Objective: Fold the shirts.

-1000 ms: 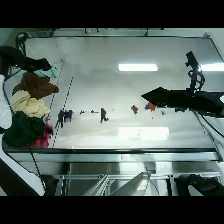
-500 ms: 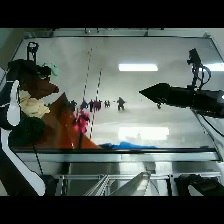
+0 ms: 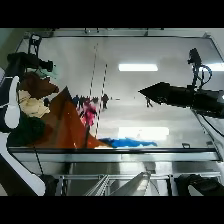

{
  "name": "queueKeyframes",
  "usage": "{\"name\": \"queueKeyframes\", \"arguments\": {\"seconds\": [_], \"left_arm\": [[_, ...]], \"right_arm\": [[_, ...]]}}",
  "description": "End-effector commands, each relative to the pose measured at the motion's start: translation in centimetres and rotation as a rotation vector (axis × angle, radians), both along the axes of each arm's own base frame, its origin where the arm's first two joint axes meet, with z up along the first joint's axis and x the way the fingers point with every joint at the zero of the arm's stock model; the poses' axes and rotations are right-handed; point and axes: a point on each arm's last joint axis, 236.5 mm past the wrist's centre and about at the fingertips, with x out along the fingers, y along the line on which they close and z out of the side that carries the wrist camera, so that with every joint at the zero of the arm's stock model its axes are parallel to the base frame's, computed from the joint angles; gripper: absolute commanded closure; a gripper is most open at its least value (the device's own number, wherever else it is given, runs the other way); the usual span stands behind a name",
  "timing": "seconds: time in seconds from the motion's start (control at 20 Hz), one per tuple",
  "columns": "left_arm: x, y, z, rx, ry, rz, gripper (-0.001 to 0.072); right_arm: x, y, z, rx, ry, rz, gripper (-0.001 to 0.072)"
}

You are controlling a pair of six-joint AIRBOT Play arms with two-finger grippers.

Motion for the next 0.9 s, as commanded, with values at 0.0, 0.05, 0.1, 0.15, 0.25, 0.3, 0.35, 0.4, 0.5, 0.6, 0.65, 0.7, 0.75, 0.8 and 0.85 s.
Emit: {"name": "queueKeyframes", "arguments": {"seconds": [0.0, 0.05, 0.1, 0.15, 0.25, 0.3, 0.35, 0.4, 0.5, 0.6, 0.65, 0.7, 0.75, 0.8, 0.85], "left_arm": [[0.7, 2.0, 5.7, 0.0, -0.133, 0.044, -0.0005], [1.1, 3.2, 5.5, -0.024, -0.142, 0.07, -0.0005], [1.3, 4.2, 4.6, -0.057, -0.131, 0.093, -0.0005], [1.6, 5.2, 2.9, -0.086, -0.117, 0.114, -0.0005], [2.1, 6.1, -0.8, -0.12, -0.099, 0.137, -0.0004], [2.4, 6.2, -2.6, -0.123, -0.091, 0.14, -0.0004], [2.5, 6.1, -4.1, -0.128, -0.08, 0.142, -0.0004], [2.6, 5.8, -5.4, -0.132, -0.068, 0.139, -0.0004], [2.6, 5.0, -7.8, -0.135, -0.036, 0.13, -0.0003], [2.4, 5.0, -9.2, -0.137, -0.016, 0.132, -0.0002], [2.3, 5.3, -9.6, -0.136, -0.009, 0.135, 0.0002], [2.1, 5.4, -9.9, -0.136, 0.001, 0.138, 0.0066], [1.9, 5.5, -10.1, -0.136, 0.011, 0.138, 0.0214], [1.8, 5.4, -10.2, -0.138, 0.019, 0.137, 0.0389], [1.6, 5.3, -10.3, -0.14, 0.026, 0.137, 0.0535]], "right_arm": [[-0.1, 0.0, 0.0, 0.0, 0.0, 0.002, 0.0688], [-0.1, 0.0, 0.0, 0.0, 0.0, 0.002, 0.0688], [-0.1, 0.0, 0.0, 0.0, 0.0, 0.002, 0.0687], [-0.1, 0.0, 0.0, 0.0, 0.0, 0.002, 0.0687], [0.0, 0.0, 0.0, 0.0, 0.0, 0.001, 0.0688], [0.0, 0.0, 0.0, 0.0, 0.0, 0.001, 0.0688], [-0.1, 0.0, 0.0, 0.0, 0.0, 0.002, 0.0687], [-0.1, 0.1, 0.1, 0.003, 0.001, 0.002, 0.0688], [0.0, 0.2, 0.5, 0.026, 0.003, -0.001, 0.0687], [0.0, 0.2, 0.6, 0.033, 0.004, -0.005, 0.0688], [0.0, 0.2, 0.6, 0.033, 0.004, -0.004, 0.0688], [0.0, 0.2, 0.6, 0.033, 0.003, -0.005, 0.0687], [0.0, 0.2, 0.6, 0.033, 0.003, -0.005, 0.0688], [0.0, 0.2, 0.6, 0.033, 0.003, -0.005, 0.0687], [0.0, 0.2, 0.6, 0.032, 0.003, -0.004, 0.0687]]}}
